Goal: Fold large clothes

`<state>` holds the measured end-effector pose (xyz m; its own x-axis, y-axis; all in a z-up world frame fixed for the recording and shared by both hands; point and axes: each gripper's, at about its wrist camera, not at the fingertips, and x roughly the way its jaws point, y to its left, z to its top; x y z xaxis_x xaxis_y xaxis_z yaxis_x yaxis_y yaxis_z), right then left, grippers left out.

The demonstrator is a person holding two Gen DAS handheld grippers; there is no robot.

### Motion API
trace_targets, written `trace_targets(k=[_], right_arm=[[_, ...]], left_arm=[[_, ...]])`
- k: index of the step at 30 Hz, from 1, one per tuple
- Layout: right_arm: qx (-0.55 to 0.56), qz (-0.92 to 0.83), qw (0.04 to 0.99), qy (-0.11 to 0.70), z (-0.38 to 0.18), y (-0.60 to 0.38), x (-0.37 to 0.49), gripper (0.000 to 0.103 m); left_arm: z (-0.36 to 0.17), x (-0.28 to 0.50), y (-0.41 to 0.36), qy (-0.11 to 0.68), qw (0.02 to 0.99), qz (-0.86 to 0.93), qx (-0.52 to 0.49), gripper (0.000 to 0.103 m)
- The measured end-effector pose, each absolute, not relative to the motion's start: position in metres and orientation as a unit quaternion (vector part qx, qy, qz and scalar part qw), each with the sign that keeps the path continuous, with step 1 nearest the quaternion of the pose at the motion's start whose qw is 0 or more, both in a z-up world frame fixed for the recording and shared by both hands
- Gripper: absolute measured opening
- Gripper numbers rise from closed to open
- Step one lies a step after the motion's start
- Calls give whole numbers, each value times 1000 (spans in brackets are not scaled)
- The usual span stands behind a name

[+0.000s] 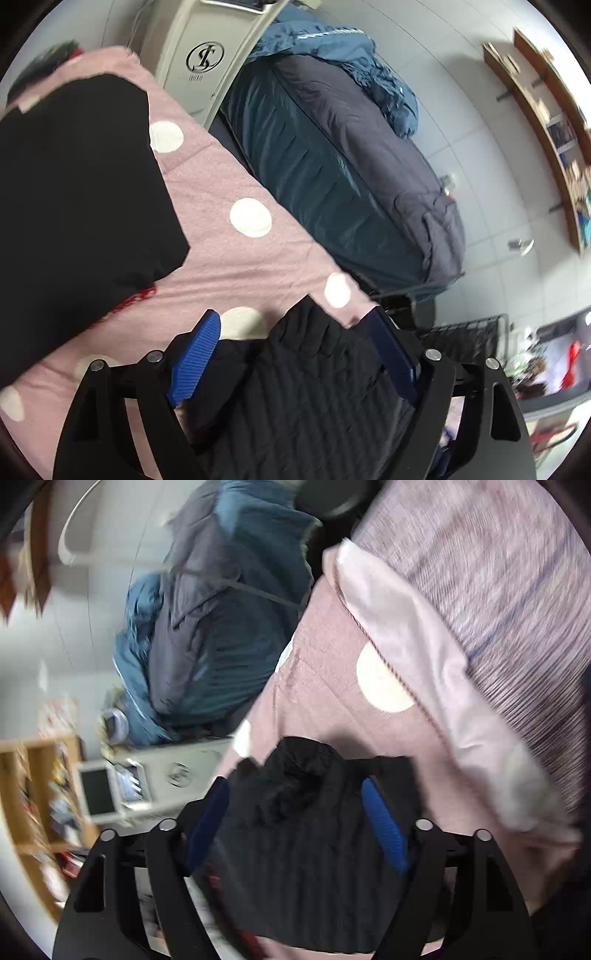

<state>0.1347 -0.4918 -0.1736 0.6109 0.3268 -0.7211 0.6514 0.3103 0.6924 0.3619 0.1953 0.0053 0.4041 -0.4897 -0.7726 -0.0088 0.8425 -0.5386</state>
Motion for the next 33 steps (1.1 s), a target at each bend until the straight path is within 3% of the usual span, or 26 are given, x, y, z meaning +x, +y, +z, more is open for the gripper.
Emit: trace_targets(k=[7, 15, 20, 24, 33], right_arm=[[301, -94, 781, 540, -139, -377, 153, 80], [97, -42, 810, 576, -151, -238, 153, 84], [104, -57, 775, 621, -188, -239, 151, 93], [149, -50, 760, 631, -210, -251, 151, 97], [123, -55, 727, 674, -250, -236, 176, 98]], left_arm=[[-9, 288, 117, 554, 805, -204, -53, 85], [-31, 202, 24, 540, 794, -273, 59, 94], [-69, 203, 9, 571, 775, -247, 113, 96], [-97, 221, 21, 610, 755, -232, 62, 97], [-127, 231, 8, 638, 739, -198, 82, 98]])
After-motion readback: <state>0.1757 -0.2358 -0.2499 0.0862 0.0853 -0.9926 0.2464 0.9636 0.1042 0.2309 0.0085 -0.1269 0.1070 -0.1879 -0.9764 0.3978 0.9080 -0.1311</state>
